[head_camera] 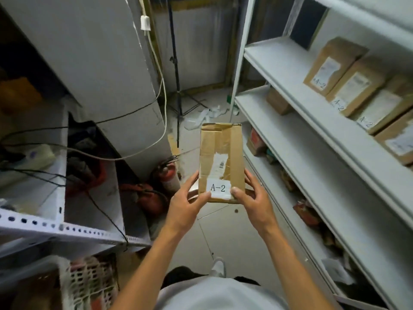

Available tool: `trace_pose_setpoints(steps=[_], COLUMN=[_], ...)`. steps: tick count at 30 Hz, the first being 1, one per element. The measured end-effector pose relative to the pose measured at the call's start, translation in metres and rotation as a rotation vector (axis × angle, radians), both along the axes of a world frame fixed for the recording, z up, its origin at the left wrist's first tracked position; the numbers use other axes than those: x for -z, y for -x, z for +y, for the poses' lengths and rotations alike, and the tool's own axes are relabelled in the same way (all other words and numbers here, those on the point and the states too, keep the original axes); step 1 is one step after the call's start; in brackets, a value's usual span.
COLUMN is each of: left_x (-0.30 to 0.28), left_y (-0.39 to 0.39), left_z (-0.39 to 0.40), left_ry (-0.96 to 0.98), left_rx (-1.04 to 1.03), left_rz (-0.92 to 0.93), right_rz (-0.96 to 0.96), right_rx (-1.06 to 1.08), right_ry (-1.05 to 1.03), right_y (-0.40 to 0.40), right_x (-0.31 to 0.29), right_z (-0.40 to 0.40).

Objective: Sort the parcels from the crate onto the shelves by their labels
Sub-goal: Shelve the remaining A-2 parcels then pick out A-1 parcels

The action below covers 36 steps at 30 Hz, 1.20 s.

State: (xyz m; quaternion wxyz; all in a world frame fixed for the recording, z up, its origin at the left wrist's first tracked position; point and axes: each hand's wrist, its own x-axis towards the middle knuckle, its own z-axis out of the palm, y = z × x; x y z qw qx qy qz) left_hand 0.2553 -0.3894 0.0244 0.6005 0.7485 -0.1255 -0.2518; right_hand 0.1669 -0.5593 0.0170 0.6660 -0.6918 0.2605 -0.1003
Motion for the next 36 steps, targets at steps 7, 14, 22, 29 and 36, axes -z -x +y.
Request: trace_pose_setpoints(steps=[7,14,22,29,36], left_x=[0.012,0.022,0.004,-0.006,0.010], left_y=[-0.029,-0.098,-0.220,-0.288,-0.329], left_z=[-0.071,-0.132,-0.205,-0.282,-0.384], left_ry=[-0.016,-0.034,-0.093,-0.057,-0.039], left_rx=[0.178,0.250,0.394,0.495,0.530], left_rz=[0.029,0.005,-0.080,-0.063,0.011], right_rz=[0.053,0.080,0.094,0.127,0.144], right_rx=[0.125,0.201,0.275,0.364,0.465], right_ry=[0.035,0.066,0.068,0.077,0.073], right_y=[0.001,-0.056,-0.159,-0.211,-0.247], right_x=[0.013,0.017,0.000,0.000,0.014], right_z=[-0.063,-0.114,-0.168,-0.229,-0.321])
